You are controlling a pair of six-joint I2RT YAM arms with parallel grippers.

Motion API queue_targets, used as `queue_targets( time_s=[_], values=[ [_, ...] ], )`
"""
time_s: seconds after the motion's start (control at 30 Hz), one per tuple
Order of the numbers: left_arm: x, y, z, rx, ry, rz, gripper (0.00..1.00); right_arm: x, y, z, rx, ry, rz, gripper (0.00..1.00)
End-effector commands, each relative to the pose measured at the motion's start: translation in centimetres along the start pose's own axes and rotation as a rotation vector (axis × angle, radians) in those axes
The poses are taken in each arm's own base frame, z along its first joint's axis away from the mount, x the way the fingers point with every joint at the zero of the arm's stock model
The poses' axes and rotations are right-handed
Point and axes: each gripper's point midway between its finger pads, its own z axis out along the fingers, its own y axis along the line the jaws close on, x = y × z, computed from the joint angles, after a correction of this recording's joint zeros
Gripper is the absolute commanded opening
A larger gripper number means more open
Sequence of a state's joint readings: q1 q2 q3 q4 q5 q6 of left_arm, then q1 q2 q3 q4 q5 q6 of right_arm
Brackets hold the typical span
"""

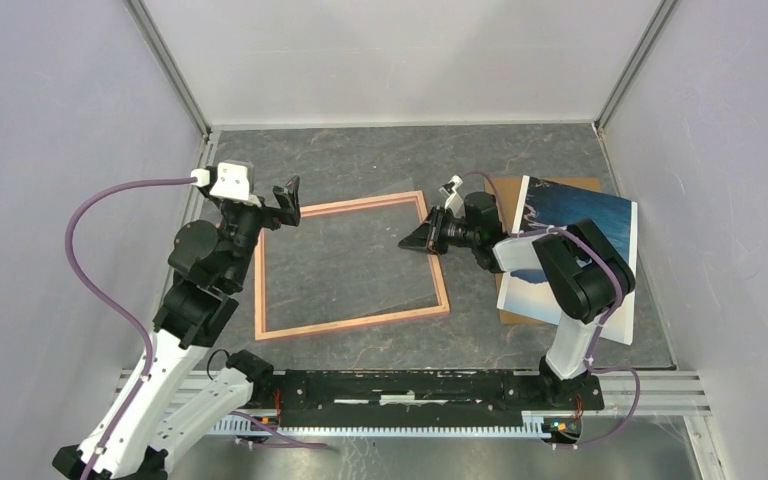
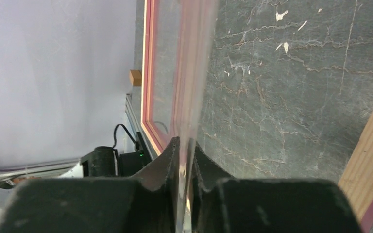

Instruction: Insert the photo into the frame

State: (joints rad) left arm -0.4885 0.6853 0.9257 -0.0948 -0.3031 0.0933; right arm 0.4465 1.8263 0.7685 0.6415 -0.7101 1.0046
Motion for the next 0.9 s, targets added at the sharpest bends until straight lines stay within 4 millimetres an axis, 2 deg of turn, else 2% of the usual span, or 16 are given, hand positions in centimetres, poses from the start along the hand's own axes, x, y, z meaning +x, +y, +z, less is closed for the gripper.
queue_targets(
  time_s=[0.0,0.1,0.23,0.4,0.47,0.57,0.63,0.67,0.7,0.77,0.87],
  values=[
    [-0.9,-0.4,0.0,0.016,-0.038,-0.055,1.00,-1.1,1.1,0.2,-0.023,-0.017,-0.076,0.28],
    [-1.1,-0.4,-0.2,0.019,-0.043,-0.061,1.00,-1.3,0.6,0.1,0.032,-0.009,-0.118,0.51],
    [-1.7,-0.2,-0.7,0.020,-0.064,-0.080,1.00,-2.2,-0.5,-0.5,0.162,0.005,-0.208,0.70],
    [-2.9,0.0,-1.8,0.029,-0.111,-0.109,1.00,-3.2,-1.3,-2.1,0.314,0.021,-0.318,0.78],
    [-3.1,0.0,-2.1,0.034,-0.120,-0.116,1.00,-4.2,-0.9,-3.0,0.380,0.028,-0.380,0.81],
    [-3.2,-0.3,-2.3,0.048,-0.125,-0.139,1.00,-6.3,-1.1,-6.2,0.562,0.018,-0.515,0.87],
    [-3.3,-0.5,-2.4,0.058,-0.126,-0.161,1.00,-8.0,-1.7,-9.9,0.775,0.002,-0.638,0.88],
    [-3.3,-0.7,-2.4,0.067,-0.123,-0.168,1.00,-9.2,-2.0,-12.5,0.923,-0.035,-0.699,0.91],
    [-3.1,-1.0,-2.4,0.080,-0.116,-0.175,1.00,-9.7,-2.1,-14.5,1.012,-0.053,-0.734,0.93],
    [-3.0,-1.5,-2.2,0.104,-0.103,-0.193,1.00,-9.7,-1.5,-17.0,1.072,-0.075,-0.788,0.95],
    [-2.5,-2.7,-1.8,0.151,-0.064,-0.234,1.00,-8.0,-2.1,-18.1,1.070,-0.045,-0.789,0.96]
  ],
)
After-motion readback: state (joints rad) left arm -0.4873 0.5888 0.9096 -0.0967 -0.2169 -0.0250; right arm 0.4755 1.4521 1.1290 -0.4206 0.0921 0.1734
